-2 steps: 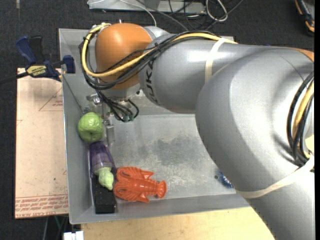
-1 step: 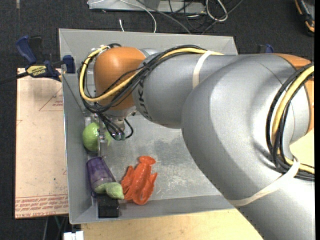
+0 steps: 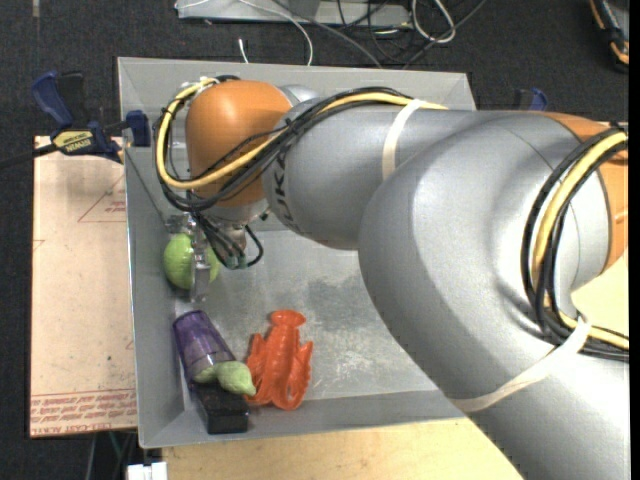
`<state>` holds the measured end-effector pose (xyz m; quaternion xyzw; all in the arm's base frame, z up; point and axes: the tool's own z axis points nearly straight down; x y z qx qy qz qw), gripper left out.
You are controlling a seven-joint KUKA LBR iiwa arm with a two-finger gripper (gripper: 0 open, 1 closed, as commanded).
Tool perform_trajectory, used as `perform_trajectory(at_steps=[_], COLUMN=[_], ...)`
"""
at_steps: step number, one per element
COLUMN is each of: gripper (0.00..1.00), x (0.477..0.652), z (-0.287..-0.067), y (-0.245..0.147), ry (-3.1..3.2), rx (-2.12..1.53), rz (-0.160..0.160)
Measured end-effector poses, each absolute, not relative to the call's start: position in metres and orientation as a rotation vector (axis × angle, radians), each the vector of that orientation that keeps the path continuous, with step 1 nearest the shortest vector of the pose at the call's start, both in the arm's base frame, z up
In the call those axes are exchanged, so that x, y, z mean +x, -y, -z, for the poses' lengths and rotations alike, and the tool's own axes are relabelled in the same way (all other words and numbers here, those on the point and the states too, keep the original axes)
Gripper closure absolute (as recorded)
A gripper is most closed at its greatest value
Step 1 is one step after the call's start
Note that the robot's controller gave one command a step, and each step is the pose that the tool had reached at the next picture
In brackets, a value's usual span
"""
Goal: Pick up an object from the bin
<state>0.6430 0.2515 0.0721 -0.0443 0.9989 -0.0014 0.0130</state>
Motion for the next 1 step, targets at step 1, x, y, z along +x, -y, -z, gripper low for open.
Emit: perform_trajectory(at_steps=[1], gripper=[1.0], x=[0.643], z=[-0.0722], y=[-0.2514], ry=[-3.113], rx=[-0.137], rz=[0.004])
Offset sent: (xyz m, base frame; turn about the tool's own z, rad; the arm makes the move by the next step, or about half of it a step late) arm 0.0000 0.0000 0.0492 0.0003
